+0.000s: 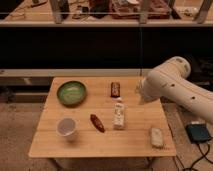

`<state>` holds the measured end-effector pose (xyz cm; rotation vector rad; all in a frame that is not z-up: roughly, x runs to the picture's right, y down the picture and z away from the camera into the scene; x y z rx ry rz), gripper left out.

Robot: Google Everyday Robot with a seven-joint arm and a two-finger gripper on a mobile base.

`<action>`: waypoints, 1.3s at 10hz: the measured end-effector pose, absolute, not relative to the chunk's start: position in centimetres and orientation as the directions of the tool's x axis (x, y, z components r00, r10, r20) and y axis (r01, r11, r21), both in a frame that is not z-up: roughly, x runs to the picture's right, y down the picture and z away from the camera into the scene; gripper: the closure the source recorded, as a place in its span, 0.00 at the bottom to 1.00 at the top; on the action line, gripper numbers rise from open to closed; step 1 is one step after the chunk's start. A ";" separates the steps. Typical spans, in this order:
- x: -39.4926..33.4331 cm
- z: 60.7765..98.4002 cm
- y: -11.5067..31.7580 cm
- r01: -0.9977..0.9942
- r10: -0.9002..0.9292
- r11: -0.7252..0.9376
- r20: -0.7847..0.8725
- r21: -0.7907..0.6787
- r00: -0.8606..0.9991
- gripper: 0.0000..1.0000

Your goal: Move the arm in a circular motion

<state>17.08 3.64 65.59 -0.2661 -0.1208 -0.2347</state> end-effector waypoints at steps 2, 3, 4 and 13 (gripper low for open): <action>14.7 64.7 4.3 0.297 -0.259 0.922 0.172 -0.248 0.950 0.56; 12.9 64.7 4.6 0.338 -0.292 0.912 0.212 -0.234 0.933 0.56; 11.1 64.8 4.9 0.361 -0.312 0.905 0.226 -0.224 0.923 0.56; 4.5 64.2 6.0 0.403 -0.356 0.900 0.254 -0.165 0.899 0.56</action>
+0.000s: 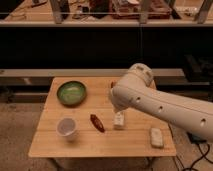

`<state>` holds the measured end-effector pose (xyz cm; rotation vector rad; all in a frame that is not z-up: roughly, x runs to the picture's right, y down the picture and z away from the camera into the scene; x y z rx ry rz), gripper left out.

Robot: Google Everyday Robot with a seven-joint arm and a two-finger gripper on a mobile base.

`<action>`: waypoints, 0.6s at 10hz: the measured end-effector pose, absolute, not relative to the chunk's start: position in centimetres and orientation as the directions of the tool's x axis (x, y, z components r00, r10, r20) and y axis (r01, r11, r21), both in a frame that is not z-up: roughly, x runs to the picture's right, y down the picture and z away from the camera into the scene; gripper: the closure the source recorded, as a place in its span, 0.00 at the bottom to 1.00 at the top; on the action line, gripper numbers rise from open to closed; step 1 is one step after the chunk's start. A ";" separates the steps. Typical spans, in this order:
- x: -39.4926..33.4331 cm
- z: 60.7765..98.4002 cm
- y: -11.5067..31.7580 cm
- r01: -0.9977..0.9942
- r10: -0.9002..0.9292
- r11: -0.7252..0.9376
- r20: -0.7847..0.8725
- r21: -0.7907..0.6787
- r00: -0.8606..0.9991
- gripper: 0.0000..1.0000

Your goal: Move the arm in a circular motion

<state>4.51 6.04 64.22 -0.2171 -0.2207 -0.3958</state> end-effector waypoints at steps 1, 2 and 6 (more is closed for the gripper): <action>4.2 63.8 6.2 0.399 -0.356 0.908 0.267 -0.126 0.895 0.56; 3.7 63.6 6.2 0.404 -0.365 0.907 0.263 -0.114 0.893 0.56; 0.8 64.1 5.7 0.400 -0.362 0.907 0.245 -0.132 0.900 0.56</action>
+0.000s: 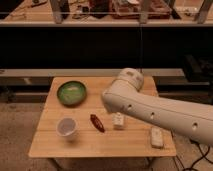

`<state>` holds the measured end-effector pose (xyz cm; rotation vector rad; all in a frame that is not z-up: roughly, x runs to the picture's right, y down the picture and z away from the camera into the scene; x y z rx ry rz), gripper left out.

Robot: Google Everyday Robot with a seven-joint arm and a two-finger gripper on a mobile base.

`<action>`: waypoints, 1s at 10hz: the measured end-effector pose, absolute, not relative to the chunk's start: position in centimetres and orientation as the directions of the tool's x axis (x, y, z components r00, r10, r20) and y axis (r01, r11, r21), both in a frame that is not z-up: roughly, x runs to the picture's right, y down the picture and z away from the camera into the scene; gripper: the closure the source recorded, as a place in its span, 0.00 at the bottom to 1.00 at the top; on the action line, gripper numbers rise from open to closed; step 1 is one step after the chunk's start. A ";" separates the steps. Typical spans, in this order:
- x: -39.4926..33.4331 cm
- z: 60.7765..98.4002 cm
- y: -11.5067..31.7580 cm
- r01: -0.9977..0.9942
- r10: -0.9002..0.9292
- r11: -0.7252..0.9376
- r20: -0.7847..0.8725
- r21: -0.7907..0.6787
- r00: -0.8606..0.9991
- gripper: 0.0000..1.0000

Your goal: Move the arm in a circular motion

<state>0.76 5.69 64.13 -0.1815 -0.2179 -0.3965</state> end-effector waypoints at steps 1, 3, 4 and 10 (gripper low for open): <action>1.1 64.5 5.0 0.404 -0.371 0.909 0.244 -0.100 0.896 0.56; 0.8 64.1 3.8 0.452 -0.429 0.890 0.226 -0.058 0.875 0.56; 0.3 64.0 3.7 0.447 -0.425 0.892 0.225 -0.058 0.877 0.56; -2.8 65.3 3.0 0.484 -0.471 0.875 0.219 -0.006 0.854 0.56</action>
